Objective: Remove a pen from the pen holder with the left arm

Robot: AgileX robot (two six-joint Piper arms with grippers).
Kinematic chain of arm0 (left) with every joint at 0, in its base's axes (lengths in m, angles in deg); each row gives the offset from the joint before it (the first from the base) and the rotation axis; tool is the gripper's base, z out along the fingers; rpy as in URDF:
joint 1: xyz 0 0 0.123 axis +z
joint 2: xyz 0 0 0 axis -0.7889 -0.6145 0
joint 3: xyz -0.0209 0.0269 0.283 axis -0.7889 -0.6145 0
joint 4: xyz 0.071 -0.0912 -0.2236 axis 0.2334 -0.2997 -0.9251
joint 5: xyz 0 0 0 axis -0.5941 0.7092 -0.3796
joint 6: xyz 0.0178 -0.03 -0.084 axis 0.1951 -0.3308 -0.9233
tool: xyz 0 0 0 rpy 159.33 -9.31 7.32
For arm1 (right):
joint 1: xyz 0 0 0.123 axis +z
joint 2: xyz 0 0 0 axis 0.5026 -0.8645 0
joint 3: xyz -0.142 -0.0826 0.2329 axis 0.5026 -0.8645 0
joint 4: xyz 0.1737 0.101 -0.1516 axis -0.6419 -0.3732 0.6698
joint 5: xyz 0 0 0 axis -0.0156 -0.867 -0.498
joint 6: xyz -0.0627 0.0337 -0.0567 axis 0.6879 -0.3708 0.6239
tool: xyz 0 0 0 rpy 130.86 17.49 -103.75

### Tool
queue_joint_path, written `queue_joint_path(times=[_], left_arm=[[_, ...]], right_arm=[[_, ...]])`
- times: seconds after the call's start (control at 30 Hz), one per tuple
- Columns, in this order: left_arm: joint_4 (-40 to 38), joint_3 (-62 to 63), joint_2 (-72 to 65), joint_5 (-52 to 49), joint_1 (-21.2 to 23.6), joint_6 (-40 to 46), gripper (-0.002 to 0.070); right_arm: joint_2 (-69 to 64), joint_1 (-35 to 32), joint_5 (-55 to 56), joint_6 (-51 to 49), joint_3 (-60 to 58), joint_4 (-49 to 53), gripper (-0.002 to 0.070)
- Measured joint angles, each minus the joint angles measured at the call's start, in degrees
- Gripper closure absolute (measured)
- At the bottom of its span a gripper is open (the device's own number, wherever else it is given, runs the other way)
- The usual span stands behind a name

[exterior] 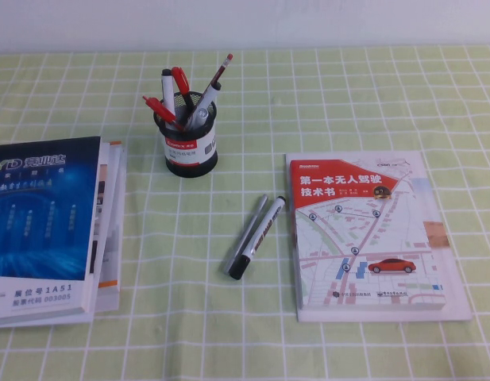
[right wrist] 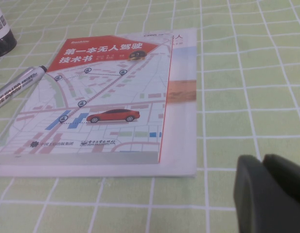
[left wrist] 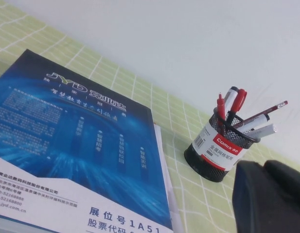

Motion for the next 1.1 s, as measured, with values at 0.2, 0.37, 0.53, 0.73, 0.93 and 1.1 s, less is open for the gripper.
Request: queue_joint_path(times=[0.2,0.37,0.53,0.73,0.93,1.1], left_arm=[[-0.4,0.0,0.0,0.1,0.0,0.0,0.0676],[-0.5,5.2,-4.1,-3.5,0.0,0.2,0.0676],[-0.2,13.7,-14.0,-8.0,0.0,3.1,0.0676],[-0.4,23.8,-27.4,-13.1,0.0,11.9,0.0676],[-6.7,32.0,-39.0,-15.0,0.0,24.3,0.0676],[-17.4,35.0,-47.0,-15.6,-0.3,36.5,0.0676]], right_arm=[[0.0,0.0,0.0,0.0,0.0,0.0,0.0690],[0.0,0.0,0.0,0.0,0.0,0.0,0.0690],[0.0,0.0,0.0,0.0,0.0,0.0,0.0690],[0.0,0.0,0.0,0.0,0.0,0.0,0.0690],[0.0,0.0,0.0,0.0,0.0,0.0,0.0690],[0.0,0.0,0.0,0.0,0.0,0.0,0.0690]])
